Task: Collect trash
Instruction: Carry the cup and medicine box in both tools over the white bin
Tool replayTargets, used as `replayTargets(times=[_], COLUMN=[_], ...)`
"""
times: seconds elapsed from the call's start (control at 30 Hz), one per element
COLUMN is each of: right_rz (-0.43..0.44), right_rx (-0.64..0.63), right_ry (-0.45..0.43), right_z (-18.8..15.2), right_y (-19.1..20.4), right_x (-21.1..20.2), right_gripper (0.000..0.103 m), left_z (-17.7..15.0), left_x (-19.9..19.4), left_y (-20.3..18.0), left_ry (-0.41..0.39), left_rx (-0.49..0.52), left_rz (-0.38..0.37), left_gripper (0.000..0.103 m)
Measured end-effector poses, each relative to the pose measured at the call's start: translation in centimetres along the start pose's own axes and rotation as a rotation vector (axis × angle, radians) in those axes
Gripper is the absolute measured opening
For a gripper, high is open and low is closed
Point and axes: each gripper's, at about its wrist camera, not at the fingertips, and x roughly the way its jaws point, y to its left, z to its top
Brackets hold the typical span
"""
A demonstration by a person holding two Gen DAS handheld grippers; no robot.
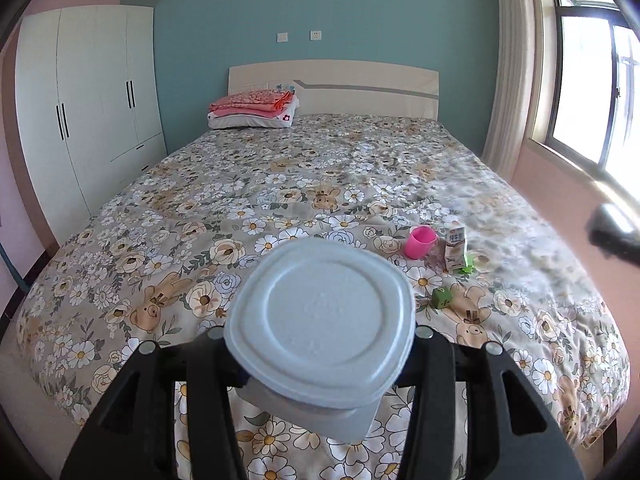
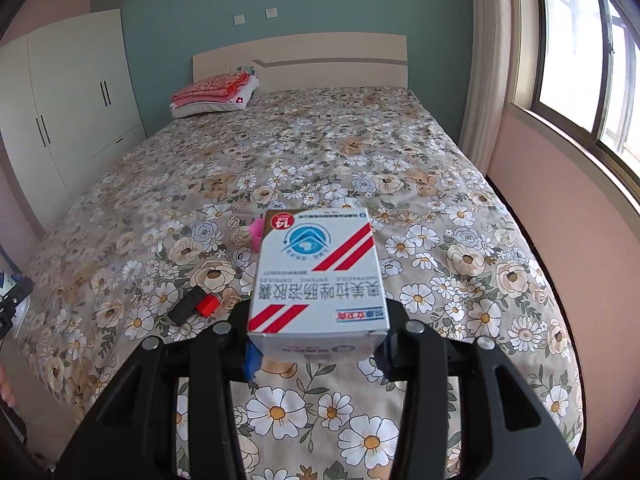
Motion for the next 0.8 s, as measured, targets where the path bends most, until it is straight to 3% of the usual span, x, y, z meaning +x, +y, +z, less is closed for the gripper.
replayTargets(times=[0.43,0.63,0.8], right_rz=[0.032,0.071,0.101], right_rx=[-0.073,-0.107,-0.177], right_ry=[-0.056,-0.059,-0.012], right_z=[-4.2,-7.6,-11.6], right_y=[2.0,3.0,4.9], right_x=[-15.4,-19.7,-20.7], right_gripper=[0.044,0.044,0.044], left_z=[-1.6,-4.2,-7.3], left_x=[-14.3,-18.0,-19.2], left_y=[-0.8,-1.3,-0.9], left_ry=[-0.072,-0.077,-0.049], left_rx=[0.022,0.053,0.075], left_rz=[-0.106,-0.158,-0.200], left_gripper=[0.050,0.050,0.050])
